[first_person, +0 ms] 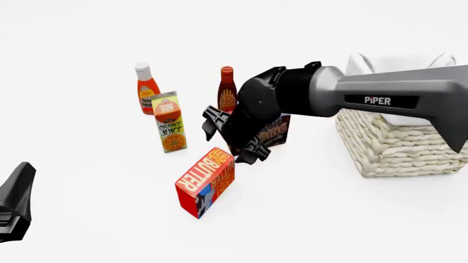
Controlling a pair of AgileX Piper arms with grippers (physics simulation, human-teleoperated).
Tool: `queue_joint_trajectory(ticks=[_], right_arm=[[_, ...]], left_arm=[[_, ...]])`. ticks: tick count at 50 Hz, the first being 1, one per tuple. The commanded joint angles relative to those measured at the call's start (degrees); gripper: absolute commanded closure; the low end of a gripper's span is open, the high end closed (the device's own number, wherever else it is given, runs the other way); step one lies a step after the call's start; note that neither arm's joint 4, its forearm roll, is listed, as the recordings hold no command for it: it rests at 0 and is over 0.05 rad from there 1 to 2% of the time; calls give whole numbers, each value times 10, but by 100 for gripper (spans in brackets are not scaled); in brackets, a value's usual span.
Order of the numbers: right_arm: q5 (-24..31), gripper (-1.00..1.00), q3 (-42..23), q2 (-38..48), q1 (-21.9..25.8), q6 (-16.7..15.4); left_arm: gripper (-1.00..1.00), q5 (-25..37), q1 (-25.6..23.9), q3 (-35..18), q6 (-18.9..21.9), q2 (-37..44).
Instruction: Pick the butter and place it in the basket.
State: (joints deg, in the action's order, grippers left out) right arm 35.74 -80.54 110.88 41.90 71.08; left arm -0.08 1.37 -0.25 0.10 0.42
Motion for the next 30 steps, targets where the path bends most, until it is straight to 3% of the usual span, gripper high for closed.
queue_joint_trajectory(ticks=[1, 30], right_arm=[[4, -100, -12, 19, 8, 13], [17, -100, -51, 73, 20, 46]], left_arm=[[-100, 0, 0, 0, 0, 0], [-100, 0, 0, 0, 0, 0]])
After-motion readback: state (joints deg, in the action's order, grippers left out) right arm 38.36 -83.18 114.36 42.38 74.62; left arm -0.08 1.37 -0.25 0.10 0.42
